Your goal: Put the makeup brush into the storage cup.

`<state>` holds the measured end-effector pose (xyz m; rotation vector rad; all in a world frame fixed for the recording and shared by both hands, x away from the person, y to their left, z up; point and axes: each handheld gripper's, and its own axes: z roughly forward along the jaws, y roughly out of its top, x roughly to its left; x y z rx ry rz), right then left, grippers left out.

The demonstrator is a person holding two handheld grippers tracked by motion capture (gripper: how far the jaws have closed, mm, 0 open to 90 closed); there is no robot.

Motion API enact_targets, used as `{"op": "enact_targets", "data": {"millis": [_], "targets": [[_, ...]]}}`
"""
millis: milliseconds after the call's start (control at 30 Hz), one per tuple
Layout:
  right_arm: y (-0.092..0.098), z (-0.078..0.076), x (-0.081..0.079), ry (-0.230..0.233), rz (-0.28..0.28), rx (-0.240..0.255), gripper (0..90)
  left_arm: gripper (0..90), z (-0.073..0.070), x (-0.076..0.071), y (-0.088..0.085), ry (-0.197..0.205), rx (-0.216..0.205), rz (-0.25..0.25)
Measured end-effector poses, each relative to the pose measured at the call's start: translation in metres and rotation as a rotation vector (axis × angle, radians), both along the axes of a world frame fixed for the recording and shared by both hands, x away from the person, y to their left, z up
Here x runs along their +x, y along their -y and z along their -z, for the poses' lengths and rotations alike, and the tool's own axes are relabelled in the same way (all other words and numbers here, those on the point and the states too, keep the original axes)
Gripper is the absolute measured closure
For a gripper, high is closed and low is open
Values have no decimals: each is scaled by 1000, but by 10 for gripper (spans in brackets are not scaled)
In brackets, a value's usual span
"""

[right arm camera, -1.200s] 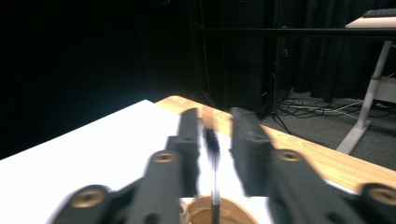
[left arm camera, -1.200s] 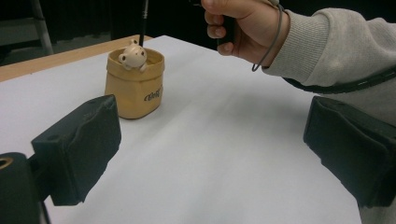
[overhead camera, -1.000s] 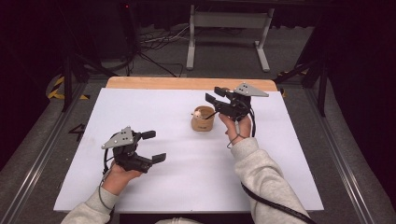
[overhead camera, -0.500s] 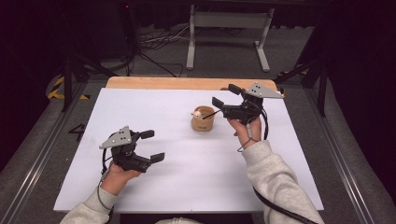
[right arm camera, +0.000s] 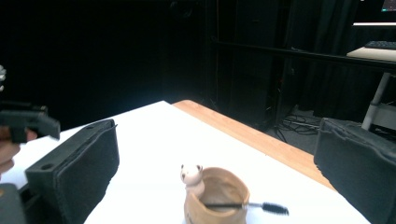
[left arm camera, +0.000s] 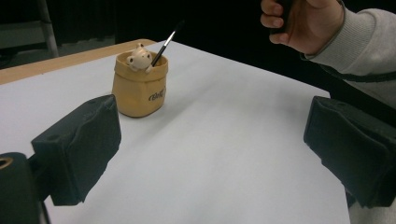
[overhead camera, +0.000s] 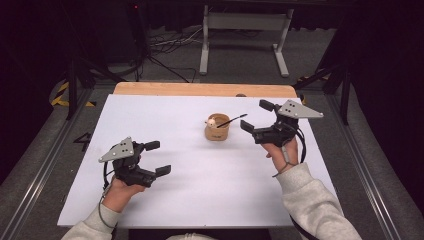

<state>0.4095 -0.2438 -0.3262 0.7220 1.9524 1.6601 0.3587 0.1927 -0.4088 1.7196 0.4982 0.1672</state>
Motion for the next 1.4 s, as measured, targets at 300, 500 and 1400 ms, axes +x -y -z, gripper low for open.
{"op": "enact_targets", "data": {"millis": [300, 500, 1400], "targets": [[17, 6, -20, -2, -11, -28, 0, 48, 1, -6, -12, -1, -14, -15], [29, 18, -33, 10, 0, -39, 0, 48, 2, -9, -18, -7, -21, -20], [47, 82, -66, 3, -17, -45, 0, 52, 14, -27, -42, 21, -73, -75]]}}
